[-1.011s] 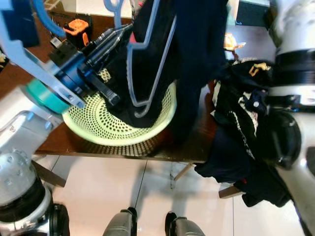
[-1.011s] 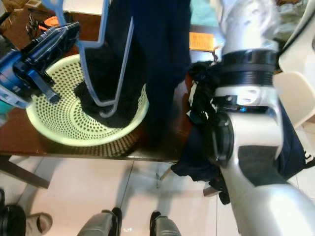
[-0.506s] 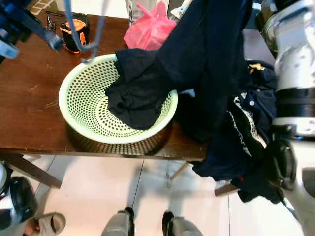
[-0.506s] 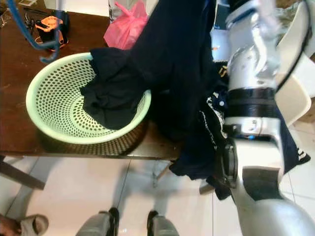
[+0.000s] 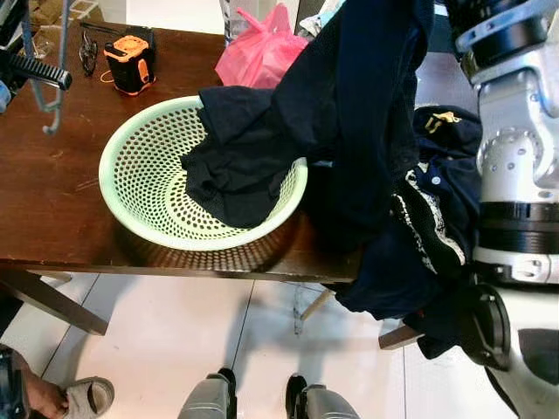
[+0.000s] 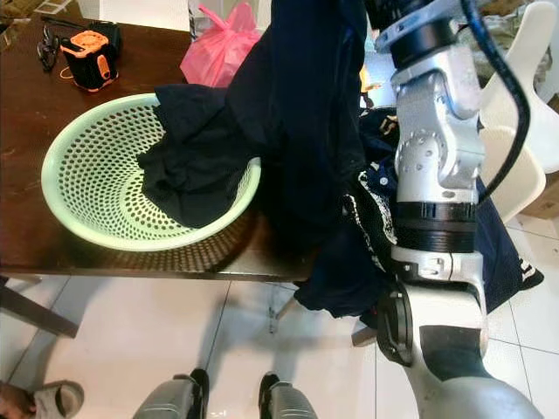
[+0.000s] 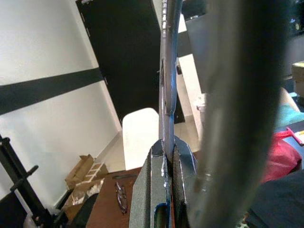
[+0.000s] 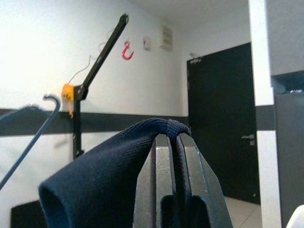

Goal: Hang hanger

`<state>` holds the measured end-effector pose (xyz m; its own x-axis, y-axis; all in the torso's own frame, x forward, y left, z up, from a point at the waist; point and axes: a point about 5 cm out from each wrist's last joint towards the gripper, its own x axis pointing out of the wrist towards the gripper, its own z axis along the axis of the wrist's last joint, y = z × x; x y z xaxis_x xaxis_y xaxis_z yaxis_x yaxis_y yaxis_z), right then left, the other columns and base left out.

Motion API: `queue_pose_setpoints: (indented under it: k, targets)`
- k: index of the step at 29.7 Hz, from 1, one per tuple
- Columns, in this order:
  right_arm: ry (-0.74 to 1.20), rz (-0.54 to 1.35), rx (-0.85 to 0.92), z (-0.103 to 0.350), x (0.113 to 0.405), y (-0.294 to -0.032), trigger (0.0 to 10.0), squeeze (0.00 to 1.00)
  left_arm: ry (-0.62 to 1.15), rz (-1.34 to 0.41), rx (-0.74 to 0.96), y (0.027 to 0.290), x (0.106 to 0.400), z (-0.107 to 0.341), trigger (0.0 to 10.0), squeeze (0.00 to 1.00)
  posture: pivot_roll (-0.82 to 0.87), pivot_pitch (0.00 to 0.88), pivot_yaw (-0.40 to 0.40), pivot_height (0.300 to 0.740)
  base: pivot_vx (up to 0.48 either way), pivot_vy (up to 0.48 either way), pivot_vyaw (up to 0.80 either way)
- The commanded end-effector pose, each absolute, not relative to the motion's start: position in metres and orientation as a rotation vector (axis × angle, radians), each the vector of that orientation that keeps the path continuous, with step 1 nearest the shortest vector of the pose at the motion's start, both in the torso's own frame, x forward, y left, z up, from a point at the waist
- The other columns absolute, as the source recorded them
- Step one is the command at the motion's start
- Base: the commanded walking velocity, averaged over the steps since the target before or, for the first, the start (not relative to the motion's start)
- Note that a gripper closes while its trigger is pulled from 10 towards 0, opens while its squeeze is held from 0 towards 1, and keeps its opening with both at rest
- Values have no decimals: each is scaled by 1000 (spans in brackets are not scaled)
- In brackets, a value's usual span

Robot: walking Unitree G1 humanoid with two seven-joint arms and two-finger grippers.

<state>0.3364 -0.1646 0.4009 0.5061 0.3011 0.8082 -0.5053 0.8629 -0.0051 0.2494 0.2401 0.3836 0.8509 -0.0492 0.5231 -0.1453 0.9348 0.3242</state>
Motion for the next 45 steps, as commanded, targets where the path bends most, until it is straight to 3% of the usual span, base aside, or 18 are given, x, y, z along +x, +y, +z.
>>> queue_pose_setpoints:
  k: [1,10,45]
  targets:
    - [-981,441,272,407,329,-169,10000,0,-555,76,365,240,251,381,10000,0,154,58,-28,740,0,0,0]
    - [-1020,393,298,408,322,-173,10000,0,-568,109,357,239,259,381,10000,0,149,56,-15,740,0,0,0]
    - [-1084,264,328,414,315,-202,10000,0,-601,89,388,235,269,385,10000,0,153,52,20,740,-395,0,0]
